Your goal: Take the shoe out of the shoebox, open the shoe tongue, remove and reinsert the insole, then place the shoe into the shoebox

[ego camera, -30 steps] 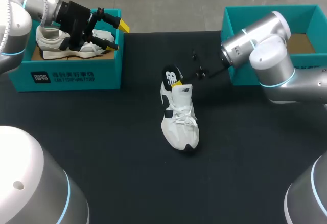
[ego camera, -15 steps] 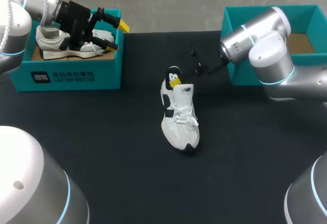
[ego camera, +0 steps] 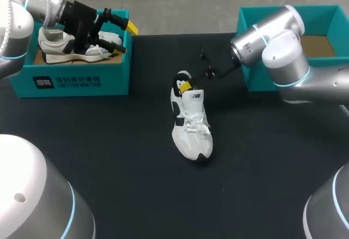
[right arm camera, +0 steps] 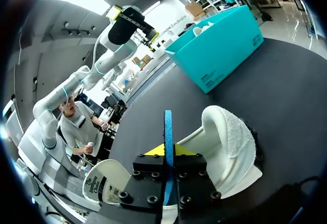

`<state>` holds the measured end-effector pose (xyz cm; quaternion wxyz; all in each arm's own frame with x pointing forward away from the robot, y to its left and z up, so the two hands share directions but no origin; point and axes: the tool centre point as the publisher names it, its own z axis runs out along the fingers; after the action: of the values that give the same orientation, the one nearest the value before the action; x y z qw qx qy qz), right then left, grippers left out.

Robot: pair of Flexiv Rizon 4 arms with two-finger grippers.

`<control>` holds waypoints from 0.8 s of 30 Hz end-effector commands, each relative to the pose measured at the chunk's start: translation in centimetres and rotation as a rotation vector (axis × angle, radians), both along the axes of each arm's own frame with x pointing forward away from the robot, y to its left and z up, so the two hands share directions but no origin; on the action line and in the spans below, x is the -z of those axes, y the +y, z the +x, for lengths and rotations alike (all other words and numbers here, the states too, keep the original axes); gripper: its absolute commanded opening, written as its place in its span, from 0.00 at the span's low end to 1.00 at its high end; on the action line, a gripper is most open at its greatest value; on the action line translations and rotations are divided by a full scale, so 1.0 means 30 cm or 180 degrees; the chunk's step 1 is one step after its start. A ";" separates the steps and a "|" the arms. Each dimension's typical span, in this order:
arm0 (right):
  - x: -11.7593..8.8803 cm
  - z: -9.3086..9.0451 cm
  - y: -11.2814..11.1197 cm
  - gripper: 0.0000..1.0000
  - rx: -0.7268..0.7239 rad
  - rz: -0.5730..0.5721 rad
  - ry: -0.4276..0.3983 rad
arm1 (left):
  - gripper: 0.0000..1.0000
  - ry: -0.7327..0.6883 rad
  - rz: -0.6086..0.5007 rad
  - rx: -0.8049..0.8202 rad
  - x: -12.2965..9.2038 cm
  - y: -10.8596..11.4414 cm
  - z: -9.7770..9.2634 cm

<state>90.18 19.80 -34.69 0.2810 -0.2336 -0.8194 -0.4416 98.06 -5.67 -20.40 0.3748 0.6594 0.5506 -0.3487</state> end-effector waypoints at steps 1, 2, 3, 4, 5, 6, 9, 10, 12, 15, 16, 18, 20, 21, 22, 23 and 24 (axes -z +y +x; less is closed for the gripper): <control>0.024 -0.014 0.014 0.00 -0.0056 -0.0018 0.0066 | 1.00 -0.0003 0.0010 0.0002 -0.001 0.001 -0.001; 0.028 -0.021 0.014 0.00 -0.0058 -0.0024 0.0078 | 1.00 -0.0003 0.0010 0.0002 -0.001 0.001 -0.001; 0.029 -0.028 0.013 0.00 -0.0056 -0.0028 0.0095 | 1.00 -0.0003 0.0010 0.0002 -0.001 0.001 -0.001; 0.032 -0.034 0.011 0.00 -0.0051 -0.0034 0.0109 | 1.00 -0.0003 0.0010 0.0002 -0.001 0.001 -0.001; 0.033 -0.041 0.008 0.00 -0.0043 -0.0041 0.0122 | 1.00 -0.0003 0.0010 0.0002 -0.001 0.001 -0.001; 0.035 -0.046 0.005 0.00 -0.0035 -0.0045 0.0132 | 1.00 -0.0003 0.0010 0.0002 -0.001 0.001 -0.001; 0.038 -0.061 -0.002 0.00 -0.0016 -0.0063 0.0168 | 1.00 -0.0003 0.0010 0.0002 -0.001 0.001 -0.001; 0.039 -0.063 -0.005 0.00 -0.0016 -0.0074 0.0174 | 1.00 -0.0003 0.0010 0.0002 -0.001 0.001 -0.001; 0.039 -0.065 -0.010 0.00 -0.0007 -0.0099 0.0169 | 1.00 -0.0003 0.0010 0.0002 -0.001 0.001 -0.001; 0.024 -0.057 -0.014 0.47 0.0022 -0.0105 0.0121 | 1.00 -0.0003 0.0010 0.0002 -0.001 0.001 -0.001; 0.018 -0.054 -0.015 0.49 0.0032 -0.0107 0.0094 | 1.00 -0.0003 0.0010 0.0002 -0.001 0.001 -0.001; 0.006 -0.050 -0.016 0.64 0.0036 -0.0115 0.0061 | 1.00 -0.0003 0.0010 0.0002 -0.001 0.001 -0.001; -0.005 -0.046 -0.018 0.89 0.0026 -0.0142 0.0032 | 1.00 -0.0003 0.0010 0.0002 -0.001 0.001 -0.001; -0.008 -0.042 -0.019 0.93 0.0027 -0.0147 0.0019 | 1.00 -0.0003 0.0010 0.0002 -0.001 0.001 -0.001; -0.014 -0.040 -0.021 0.96 0.0027 -0.0155 -0.0001 | 1.00 -0.0003 0.0010 0.0002 -0.001 0.001 -0.001; -0.021 -0.039 -0.021 0.99 0.0030 -0.0153 -0.0011 | 1.00 -0.0003 0.0010 0.0002 -0.001 0.001 -0.001; -0.027 -0.038 -0.020 1.00 0.0030 -0.0152 -0.0023 | 1.00 -0.0003 0.0010 0.0002 -0.001 0.001 -0.001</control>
<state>89.28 19.36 -34.53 0.2746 -0.2407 -0.8271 -0.4273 98.06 -5.67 -20.40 0.3748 0.6594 0.5506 -0.3487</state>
